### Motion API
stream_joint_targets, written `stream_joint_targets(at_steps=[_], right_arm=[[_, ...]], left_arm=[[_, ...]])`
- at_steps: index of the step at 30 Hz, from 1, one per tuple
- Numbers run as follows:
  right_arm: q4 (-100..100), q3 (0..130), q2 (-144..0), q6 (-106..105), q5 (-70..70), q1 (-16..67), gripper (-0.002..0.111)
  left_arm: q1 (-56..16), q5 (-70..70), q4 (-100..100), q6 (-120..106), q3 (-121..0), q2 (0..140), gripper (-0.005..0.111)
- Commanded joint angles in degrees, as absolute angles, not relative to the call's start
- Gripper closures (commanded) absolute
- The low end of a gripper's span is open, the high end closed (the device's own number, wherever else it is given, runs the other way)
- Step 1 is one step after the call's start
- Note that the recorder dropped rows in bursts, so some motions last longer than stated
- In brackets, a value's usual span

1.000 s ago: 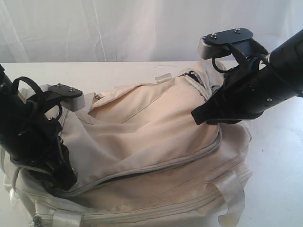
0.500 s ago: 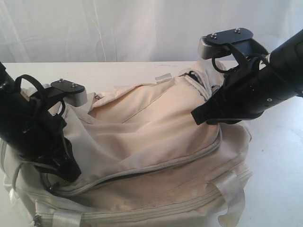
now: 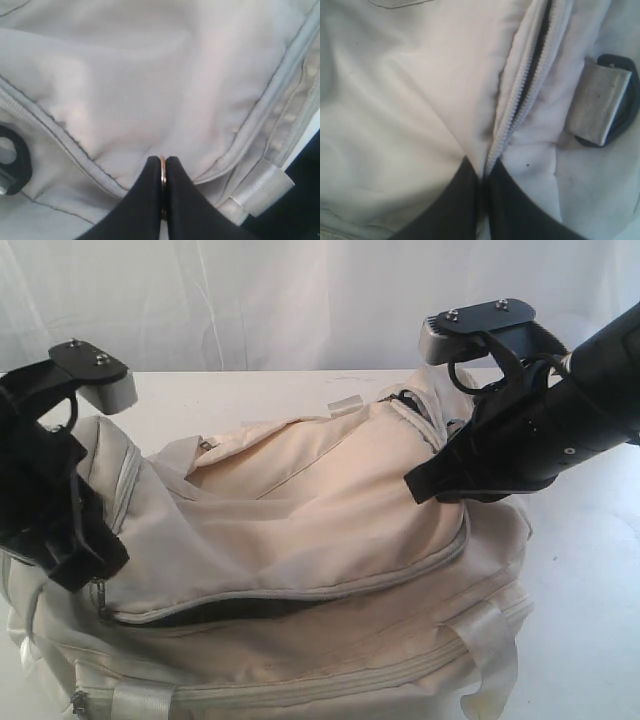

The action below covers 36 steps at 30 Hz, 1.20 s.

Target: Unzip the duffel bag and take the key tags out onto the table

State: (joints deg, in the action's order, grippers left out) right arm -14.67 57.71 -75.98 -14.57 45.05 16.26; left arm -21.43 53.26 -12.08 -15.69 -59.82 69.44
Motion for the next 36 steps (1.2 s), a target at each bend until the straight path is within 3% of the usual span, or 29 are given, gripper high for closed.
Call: stream_joint_targets(at_steps=[1, 4, 9, 12, 15, 18, 21, 23, 27, 36], right_arm=[[-14.7, 58.2, -75.4, -15.5, 44.0, 15.9, 0.092], [-16.2, 58.2, -74.4, -20.8, 43.2, 16.0, 0.073], [-18.4, 58.2, -68.1, -31.7, 39.9, 16.0, 0.057], [-27.3, 58.2, -64.0, -41.2, 41.8, 16.1, 0.046], [-39.8, 58.2, -63.6, -53.8, 46.6, 21.3, 0.046], [-39.7, 58.2, -66.4, -53.8, 42.0, 30.9, 0.046], [-31.8, 58.2, -73.3, -53.0, 33.8, 43.5, 0.046], [-24.2, 58.2, -76.7, -48.9, 29.3, 47.6, 0.046], [-12.8, 58.2, -81.6, -41.3, 24.2, 51.9, 0.046], [-11.8, 58.2, -87.1, -40.7, 16.0, 55.2, 0.053]], left_arm=[[-21.2, 54.8, -11.2, -14.7, -60.0, 65.9, 0.107], [-21.2, 55.6, -10.9, -14.7, -60.0, 63.5, 0.107], [-21.2, 55.1, -9.1, -14.8, -56.4, 60.2, 0.107], [-21.2, 47.9, -8.8, -14.7, -51.5, 57.2, 0.107], [-21.2, 44.7, -8.8, -14.7, -49.5, 55.2, 0.107], [-21.2, 44.3, -8.7, -14.1, -48.2, 53.2, 0.107], [-21.2, 43.1, -7.5, -13.0, -46.2, 50.6, 0.107], [-21.2, 42.7, -6.0, -11.5, -45.3, 49.3, 0.107], [-21.2, 40.3, -2.1, -7.1, -42.9, 47.0, 0.107], [-21.2, 36.7, -2.1, -6.0, -40.4, 45.3, 0.107]])
